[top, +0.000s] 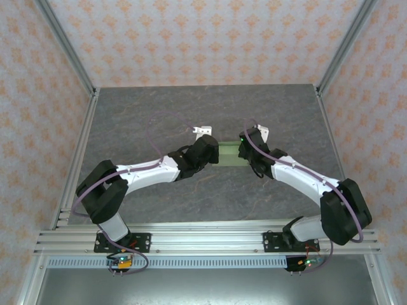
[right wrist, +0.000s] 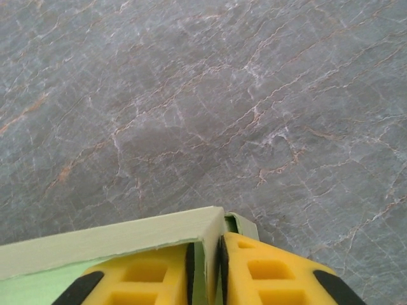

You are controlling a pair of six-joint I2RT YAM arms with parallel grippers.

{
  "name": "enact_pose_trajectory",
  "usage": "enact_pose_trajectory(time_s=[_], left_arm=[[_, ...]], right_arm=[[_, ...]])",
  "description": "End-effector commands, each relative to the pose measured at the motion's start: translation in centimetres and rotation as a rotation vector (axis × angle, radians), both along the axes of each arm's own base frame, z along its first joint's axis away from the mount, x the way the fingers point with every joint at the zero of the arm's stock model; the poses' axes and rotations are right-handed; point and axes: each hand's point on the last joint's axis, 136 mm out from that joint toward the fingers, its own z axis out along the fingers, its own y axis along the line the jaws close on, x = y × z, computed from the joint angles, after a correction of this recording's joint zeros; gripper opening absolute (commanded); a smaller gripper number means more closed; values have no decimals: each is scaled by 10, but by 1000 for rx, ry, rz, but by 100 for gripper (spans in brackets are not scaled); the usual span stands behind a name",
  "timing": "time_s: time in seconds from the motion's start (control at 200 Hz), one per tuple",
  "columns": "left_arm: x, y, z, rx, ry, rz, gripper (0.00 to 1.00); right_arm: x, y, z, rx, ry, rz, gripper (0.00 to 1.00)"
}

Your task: Fold the paper box

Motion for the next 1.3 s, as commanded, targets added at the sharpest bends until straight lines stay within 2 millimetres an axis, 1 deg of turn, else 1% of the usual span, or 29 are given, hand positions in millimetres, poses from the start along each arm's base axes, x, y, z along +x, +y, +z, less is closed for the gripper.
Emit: enact_pose_trajectory(time_s=[0.0, 0.075, 0.18, 0.3, 0.41, 0.511, 0.626, 0.706, 0.801, 0.876, 1.071, 1.181, 1.291], left_arm=[[-6, 11, -27, 105, 45, 7, 0], [-6, 11, -29, 111, 46, 9, 0], [-6, 10, -30, 116, 51, 0, 0], [-5, 12, -30, 133, 46, 6, 0], [-5, 12, -30, 136, 46, 8, 0], [-5, 16, -31, 144, 43, 16, 0], [-7, 17, -30, 157, 35, 4, 0], [-6, 19, -29, 171, 31, 5, 0], [-7, 16, -28, 168, 30, -7, 0], [-7, 18, -28, 170, 28, -2, 0], [-9, 19, -28, 180, 28, -4, 0], [-9, 19, -27, 183, 30, -3, 0], [-8, 19, -28, 191, 33, -7, 0]], right_arm=[[-10, 6, -2, 4, 38, 48, 24], [-12, 5, 2, -2, 38, 53, 28], [-13, -1, 16, -27, 32, 51, 33], [-13, -5, 27, 4, 27, 53, 38], [-14, -6, 24, 58, 61, 51, 42], [-15, -3, 23, 105, 83, 65, 44], [-16, 1, 28, 149, 90, 90, 46], [-16, 0, 31, 144, 84, 101, 46], [-14, -3, 33, 120, 70, 114, 44], [-10, -4, 33, 92, 67, 125, 41], [1, -8, 30, 8, 77, 141, 40], [5, -8, 23, -16, 90, 146, 33], [5, -6, 17, -19, 99, 156, 22]])
